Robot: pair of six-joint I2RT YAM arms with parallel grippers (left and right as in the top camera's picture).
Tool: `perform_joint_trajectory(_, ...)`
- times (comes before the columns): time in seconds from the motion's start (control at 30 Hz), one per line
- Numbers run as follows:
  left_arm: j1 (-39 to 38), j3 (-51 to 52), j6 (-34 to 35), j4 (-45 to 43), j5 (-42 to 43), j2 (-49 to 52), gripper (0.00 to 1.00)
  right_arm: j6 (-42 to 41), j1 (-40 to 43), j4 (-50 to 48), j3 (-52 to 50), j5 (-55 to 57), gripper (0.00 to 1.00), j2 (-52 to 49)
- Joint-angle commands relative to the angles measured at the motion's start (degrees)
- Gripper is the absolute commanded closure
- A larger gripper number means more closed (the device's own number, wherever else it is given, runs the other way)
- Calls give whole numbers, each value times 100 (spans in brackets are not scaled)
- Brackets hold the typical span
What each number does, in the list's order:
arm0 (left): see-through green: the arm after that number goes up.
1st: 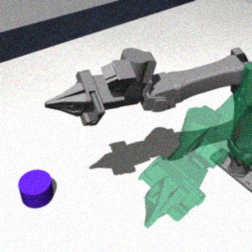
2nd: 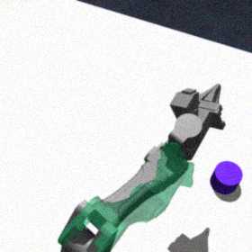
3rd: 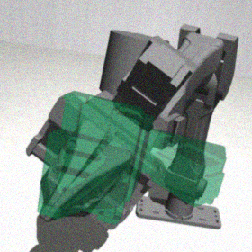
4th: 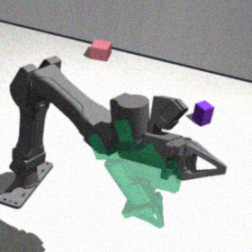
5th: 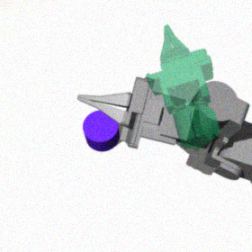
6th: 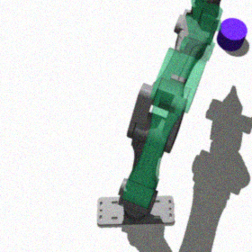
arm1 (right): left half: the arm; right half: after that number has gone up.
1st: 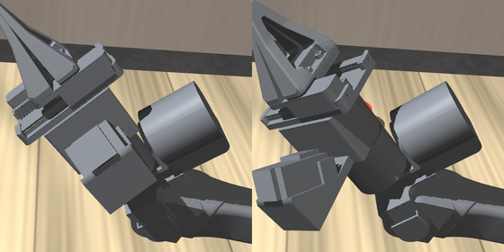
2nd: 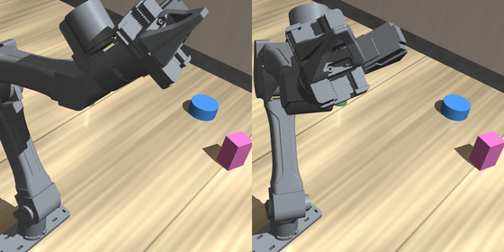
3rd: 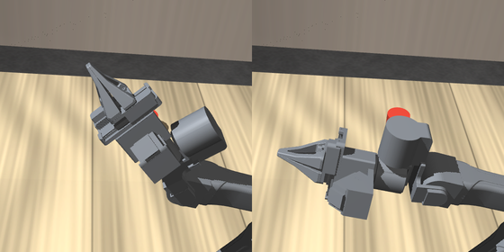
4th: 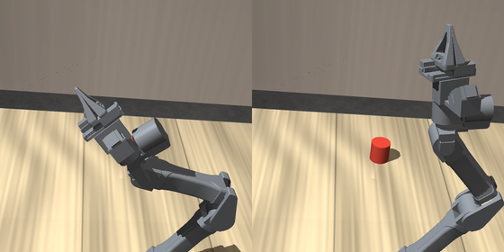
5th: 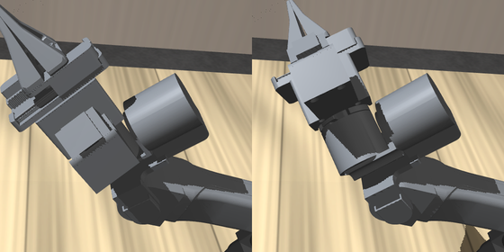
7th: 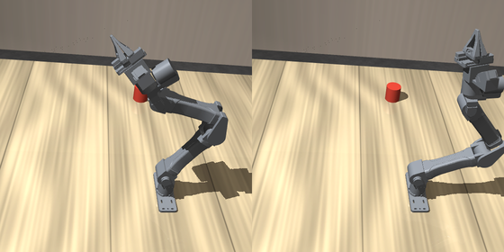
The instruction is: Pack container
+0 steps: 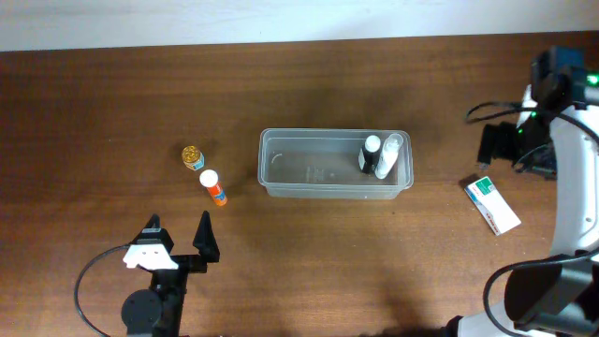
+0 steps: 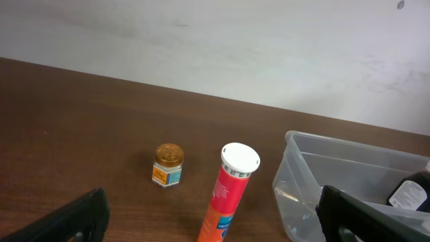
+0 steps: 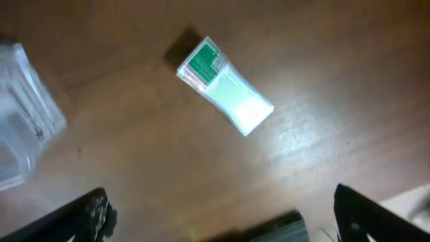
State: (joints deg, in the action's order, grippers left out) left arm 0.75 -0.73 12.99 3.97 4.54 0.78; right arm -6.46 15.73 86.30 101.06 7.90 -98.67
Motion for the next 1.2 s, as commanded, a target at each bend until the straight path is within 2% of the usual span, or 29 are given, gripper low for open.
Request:
perform_joint_trajectory(0.0,26,22,-90,15,63,-48,0,-365,229,-208,-146,-452,2,-13)
perform_joint_trajectory(0.13,26,22,-90,15,63,-48,1,-1202,479,-584,-476,-881,1,-13)
perform_joint_trajectory(0.33,26,22,-90,15,61,-48,1,-4076,903,-800,-1204,-881,2,-13)
perform_joint_trajectory(0.43,26,22,-90,15,63,-48,1,-5134,1130,-903,-1491,-879,2,-13)
perform_joint_trajectory(0.5,26,22,-90,15,61,-48,1,-5416,1298,-1095,-1622,-879,1,-13)
perform_joint_trajectory(0.67,26,22,-90,15,63,-48,0,-5495,1604,-1419,-1663,-922,2,-15)
perform_joint_trajectory(0.93,26,22,-90,15,63,-48,1,-7460,1650,-1416,-1784,-1075,2,-17)
perform_joint_trajectory(1.1,26,22,-90,15,63,-48,1,-8714,1650,-1545,-2225,-1198,2,-17)
perform_joint_trajectory(1.17,26,22,-90,15,61,-48,1,-8983,1650,-1812,-2409,-1200,2,-17)
